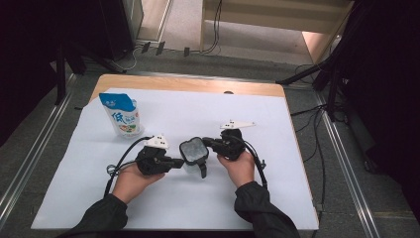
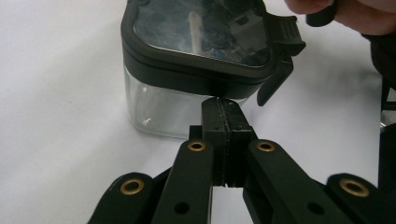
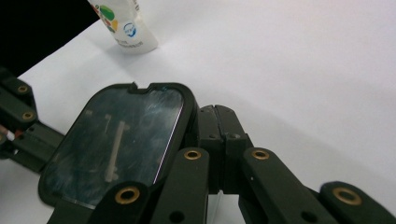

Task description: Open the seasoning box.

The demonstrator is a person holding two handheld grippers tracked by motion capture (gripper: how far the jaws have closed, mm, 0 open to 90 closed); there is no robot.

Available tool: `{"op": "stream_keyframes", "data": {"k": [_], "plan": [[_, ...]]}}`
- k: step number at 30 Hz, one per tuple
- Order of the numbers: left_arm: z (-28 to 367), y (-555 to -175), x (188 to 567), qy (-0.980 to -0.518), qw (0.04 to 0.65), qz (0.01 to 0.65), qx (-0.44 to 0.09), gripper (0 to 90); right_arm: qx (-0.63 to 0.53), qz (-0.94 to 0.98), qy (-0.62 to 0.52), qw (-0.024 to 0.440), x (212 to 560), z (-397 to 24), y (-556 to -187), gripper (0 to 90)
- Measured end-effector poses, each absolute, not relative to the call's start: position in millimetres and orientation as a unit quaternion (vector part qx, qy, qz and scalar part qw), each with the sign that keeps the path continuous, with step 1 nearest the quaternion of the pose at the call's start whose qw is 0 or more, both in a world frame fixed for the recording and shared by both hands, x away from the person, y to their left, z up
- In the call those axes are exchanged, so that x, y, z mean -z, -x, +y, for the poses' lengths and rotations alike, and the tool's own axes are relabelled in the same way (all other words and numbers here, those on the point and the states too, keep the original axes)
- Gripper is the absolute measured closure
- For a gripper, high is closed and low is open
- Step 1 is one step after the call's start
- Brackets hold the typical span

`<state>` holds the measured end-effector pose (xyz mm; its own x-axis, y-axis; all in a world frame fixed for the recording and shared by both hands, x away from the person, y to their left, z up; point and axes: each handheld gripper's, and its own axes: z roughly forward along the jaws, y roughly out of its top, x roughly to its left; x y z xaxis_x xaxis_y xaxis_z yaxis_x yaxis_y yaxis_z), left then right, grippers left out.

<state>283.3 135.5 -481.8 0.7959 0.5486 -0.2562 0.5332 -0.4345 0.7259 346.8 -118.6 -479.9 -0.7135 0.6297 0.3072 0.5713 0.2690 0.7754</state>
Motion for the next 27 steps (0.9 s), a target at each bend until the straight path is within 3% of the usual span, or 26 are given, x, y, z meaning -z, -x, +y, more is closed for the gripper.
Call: {"op": "stream_keyframes", "data": {"k": [12, 27], "plan": [[144.4, -283.8, 477.6, -0.85, 0.425, 0.311, 0.006, 90.0, -0.47, 0.796, -0.381, 0.042, 476.8, -130.8, -341.8, 90.0], [171.6, -300.5, 466.1, -0.845, 0.426, 0.324, -0.001, 84.6, -0.473, 0.793, -0.382, 0.042, 476.2, -156.0, -284.5, 90.0]]}}
